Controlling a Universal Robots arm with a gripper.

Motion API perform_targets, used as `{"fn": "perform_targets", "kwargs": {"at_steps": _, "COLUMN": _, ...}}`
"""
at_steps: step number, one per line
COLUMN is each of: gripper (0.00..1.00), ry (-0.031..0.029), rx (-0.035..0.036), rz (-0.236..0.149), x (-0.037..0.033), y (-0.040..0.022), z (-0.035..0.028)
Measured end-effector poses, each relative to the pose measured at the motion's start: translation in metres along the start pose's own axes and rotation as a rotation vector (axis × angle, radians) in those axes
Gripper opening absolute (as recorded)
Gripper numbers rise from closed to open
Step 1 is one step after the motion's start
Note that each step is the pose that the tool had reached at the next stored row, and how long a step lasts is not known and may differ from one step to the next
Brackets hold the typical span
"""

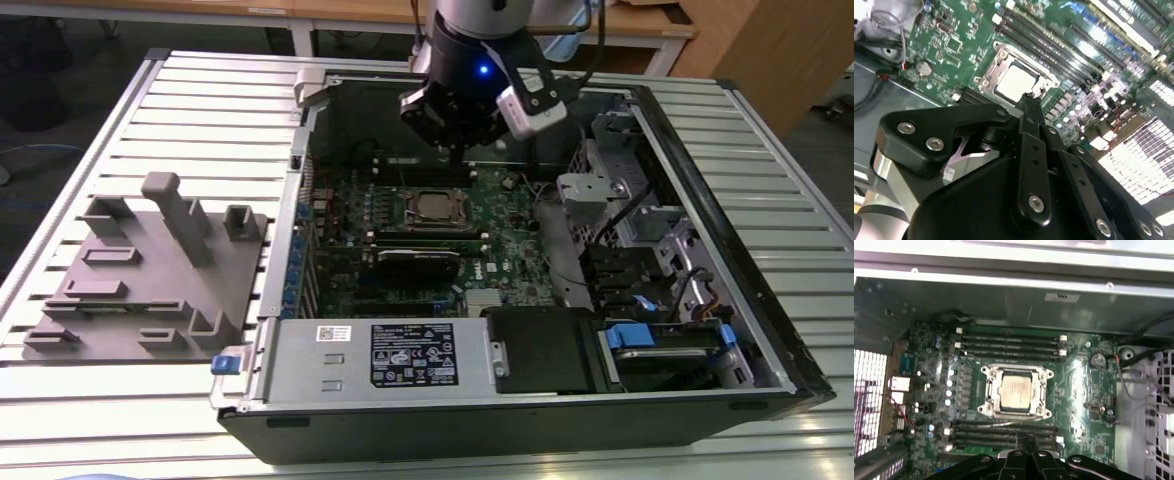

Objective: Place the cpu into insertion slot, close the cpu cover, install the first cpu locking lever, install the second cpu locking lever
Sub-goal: 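Close the cpu cover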

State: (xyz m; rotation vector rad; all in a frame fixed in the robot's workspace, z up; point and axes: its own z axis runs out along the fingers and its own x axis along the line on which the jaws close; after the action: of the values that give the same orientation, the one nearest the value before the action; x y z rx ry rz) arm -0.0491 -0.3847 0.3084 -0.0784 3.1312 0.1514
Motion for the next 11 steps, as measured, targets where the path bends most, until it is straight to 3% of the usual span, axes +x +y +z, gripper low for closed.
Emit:
{"fn": "perform_targets", "kwargs": {"at_steps": 7, "gripper": 0.1, "ry": 0.0001, "rx": 0.0001, "rz": 0.0, "x": 0.0007, "y": 0.0151, "z": 0.0111}}
{"fn": "perform_targets", "kwargs": {"at_steps": 11, "gripper": 0.1, "ry": 0.0, "rx": -0.0001, "rz": 0.0, "x": 0.0006, "y": 0.0175, "z": 0.0187}}
